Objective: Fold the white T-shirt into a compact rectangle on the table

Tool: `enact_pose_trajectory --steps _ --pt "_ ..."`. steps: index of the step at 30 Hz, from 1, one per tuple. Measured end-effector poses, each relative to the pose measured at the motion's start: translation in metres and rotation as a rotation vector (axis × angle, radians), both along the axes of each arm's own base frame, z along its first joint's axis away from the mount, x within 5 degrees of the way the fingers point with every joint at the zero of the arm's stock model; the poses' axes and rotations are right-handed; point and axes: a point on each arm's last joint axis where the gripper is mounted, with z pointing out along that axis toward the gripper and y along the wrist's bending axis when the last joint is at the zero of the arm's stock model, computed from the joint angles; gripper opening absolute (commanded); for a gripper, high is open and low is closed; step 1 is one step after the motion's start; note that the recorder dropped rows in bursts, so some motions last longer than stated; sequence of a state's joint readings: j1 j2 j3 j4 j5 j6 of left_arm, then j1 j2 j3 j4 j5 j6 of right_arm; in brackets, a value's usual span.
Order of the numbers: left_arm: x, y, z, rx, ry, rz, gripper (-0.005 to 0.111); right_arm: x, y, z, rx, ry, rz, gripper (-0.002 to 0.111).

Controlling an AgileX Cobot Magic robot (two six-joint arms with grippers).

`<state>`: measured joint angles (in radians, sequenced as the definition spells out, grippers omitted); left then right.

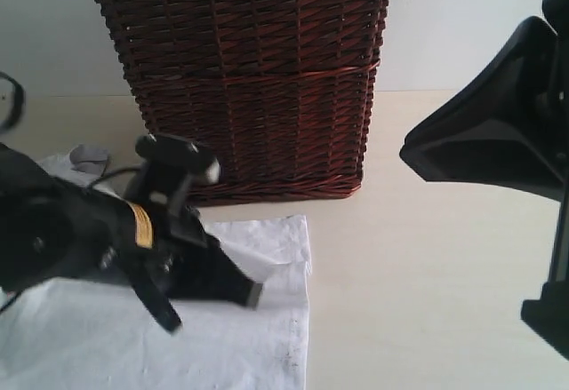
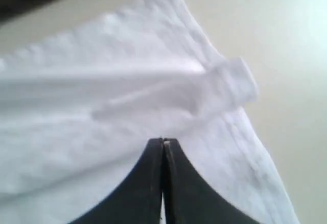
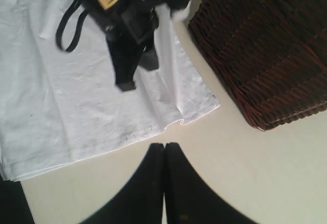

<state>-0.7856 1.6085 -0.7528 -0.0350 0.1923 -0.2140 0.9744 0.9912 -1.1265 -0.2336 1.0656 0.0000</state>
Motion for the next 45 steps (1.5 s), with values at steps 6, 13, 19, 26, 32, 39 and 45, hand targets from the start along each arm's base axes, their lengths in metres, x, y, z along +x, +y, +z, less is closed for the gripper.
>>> enact_pose_trajectory --steps 6,13,19,26,32,39,45 --pt "-0.039 -0.034 -0.034 0.079 0.082 -0.154 0.000 0.000 0.000 0.000 0.000 0.003 0.000 0.000" --pt "-0.045 -0.038 -0.063 0.151 0.158 -0.150 0.000 0.000 0.000 0.000 0.000 0.003 0.000 0.000" --pt "-0.059 -0.044 -0.064 0.181 0.175 -0.201 0.000 0.000 0.000 0.000 0.000 0.003 0.000 0.000" --pt "-0.091 -0.057 -0.061 0.214 0.181 -0.316 0.000 0.000 0.000 0.000 -0.005 0.006 -0.001 0.000" --pt "-0.090 -0.054 -0.057 0.204 0.179 -0.306 0.000 0.000 -0.001 -0.001 -0.007 0.006 -0.002 0.000" --pt "-0.061 -0.055 -0.048 0.063 0.075 -0.234 0.000 0.000 -0.001 -0.001 -0.007 0.006 -0.002 0.000" --pt "-0.038 -0.057 -0.043 0.014 0.034 -0.181 0.000 0.000 -0.001 -0.001 -0.007 0.006 -0.002 0.000"
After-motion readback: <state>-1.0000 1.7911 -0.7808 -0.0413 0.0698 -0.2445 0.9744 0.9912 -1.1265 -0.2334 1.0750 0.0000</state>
